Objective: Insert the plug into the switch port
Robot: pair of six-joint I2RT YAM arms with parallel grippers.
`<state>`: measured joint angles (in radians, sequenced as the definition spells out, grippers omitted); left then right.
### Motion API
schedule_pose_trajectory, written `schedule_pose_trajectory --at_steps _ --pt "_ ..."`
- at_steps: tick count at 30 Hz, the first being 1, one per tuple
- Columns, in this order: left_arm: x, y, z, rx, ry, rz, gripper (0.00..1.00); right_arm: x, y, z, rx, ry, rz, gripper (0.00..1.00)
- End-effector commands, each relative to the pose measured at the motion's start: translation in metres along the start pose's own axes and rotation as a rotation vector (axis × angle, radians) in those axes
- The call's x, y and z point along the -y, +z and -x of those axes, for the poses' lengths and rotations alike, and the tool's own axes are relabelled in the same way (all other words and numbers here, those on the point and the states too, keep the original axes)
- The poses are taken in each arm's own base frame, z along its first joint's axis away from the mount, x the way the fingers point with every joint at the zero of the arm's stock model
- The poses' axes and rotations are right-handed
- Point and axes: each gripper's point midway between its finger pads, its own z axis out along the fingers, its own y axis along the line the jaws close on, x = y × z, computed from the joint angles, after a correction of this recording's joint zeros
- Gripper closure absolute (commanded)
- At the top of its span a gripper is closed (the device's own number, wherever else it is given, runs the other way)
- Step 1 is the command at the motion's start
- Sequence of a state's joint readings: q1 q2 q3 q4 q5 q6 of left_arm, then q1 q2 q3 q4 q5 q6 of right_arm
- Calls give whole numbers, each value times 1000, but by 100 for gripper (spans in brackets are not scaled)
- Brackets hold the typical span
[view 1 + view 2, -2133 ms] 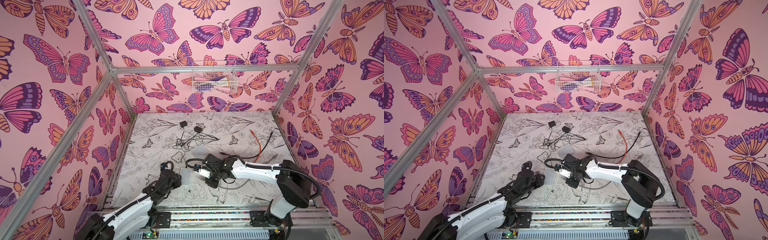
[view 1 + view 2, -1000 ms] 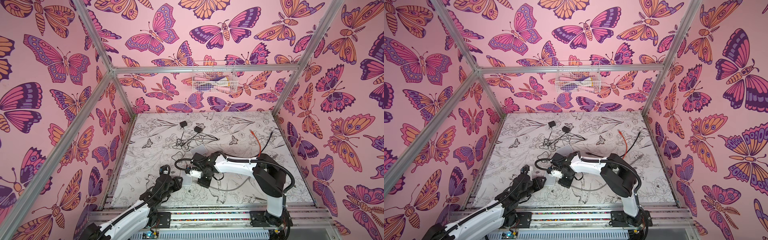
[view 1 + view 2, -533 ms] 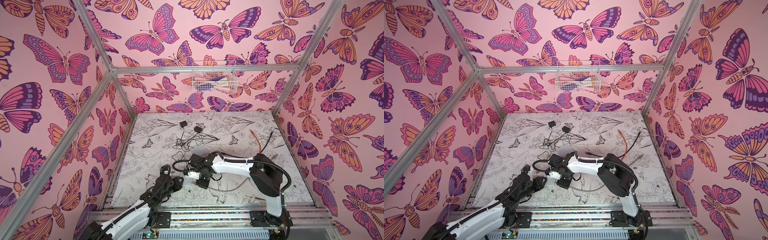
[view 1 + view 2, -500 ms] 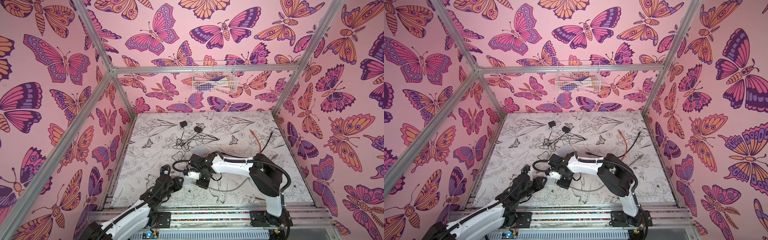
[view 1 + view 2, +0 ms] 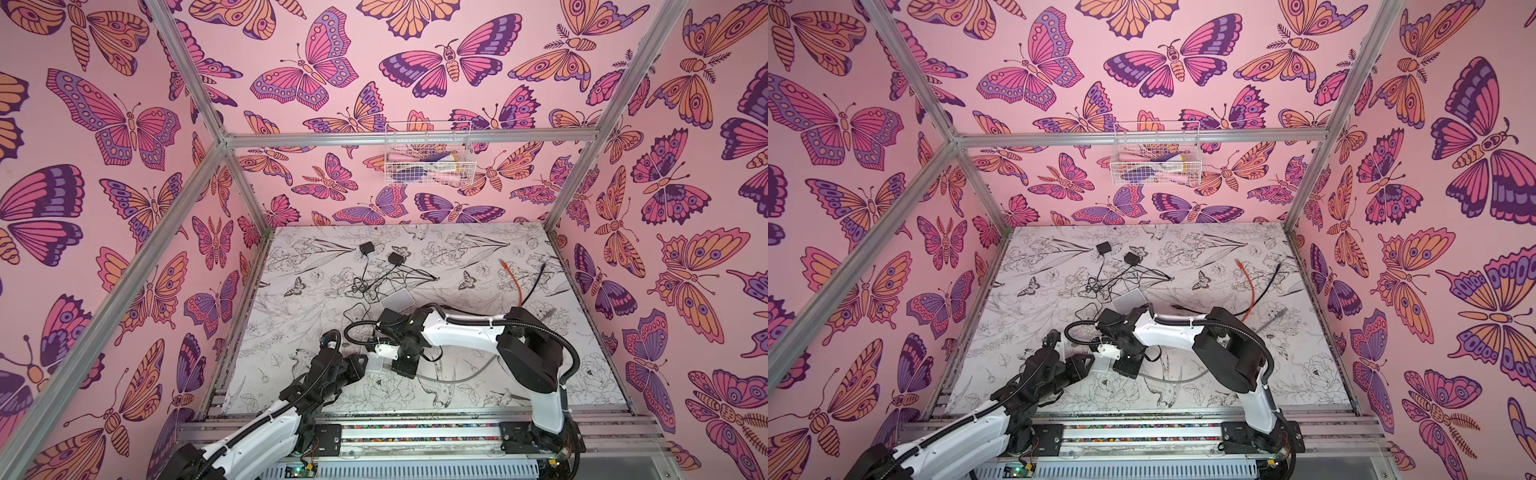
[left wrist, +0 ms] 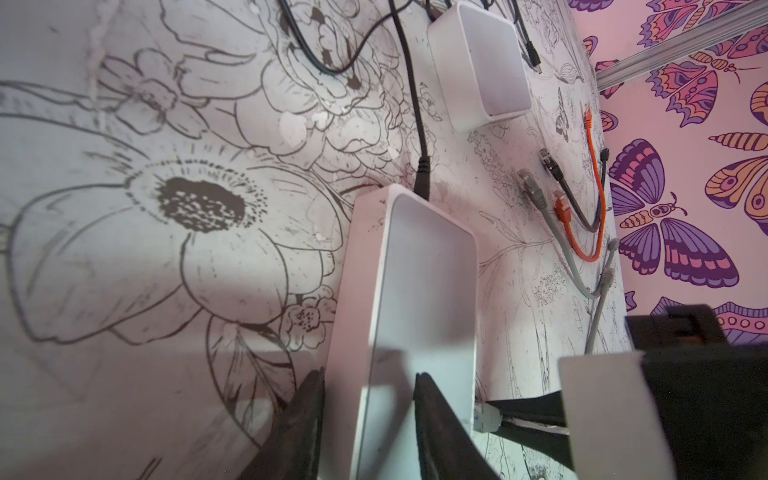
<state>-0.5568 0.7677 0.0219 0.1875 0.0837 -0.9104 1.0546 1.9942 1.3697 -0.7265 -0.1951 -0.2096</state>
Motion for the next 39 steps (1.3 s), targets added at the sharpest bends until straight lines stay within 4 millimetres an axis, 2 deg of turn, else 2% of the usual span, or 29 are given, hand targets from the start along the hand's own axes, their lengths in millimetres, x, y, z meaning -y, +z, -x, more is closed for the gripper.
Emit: schedule_pose_trajectory --at_steps 1,17,39 --pt "-9 1 -9 -27 -8 18 61 -4 -2 10 15 -34 8 100" --pt "-11 1 -13 -39 -10 13 63 -3 -4 26 76 -50 -11 100" --pt "-8 0 -24 -86 14 -24 66 -7 -16 73 215 -91 21 100"
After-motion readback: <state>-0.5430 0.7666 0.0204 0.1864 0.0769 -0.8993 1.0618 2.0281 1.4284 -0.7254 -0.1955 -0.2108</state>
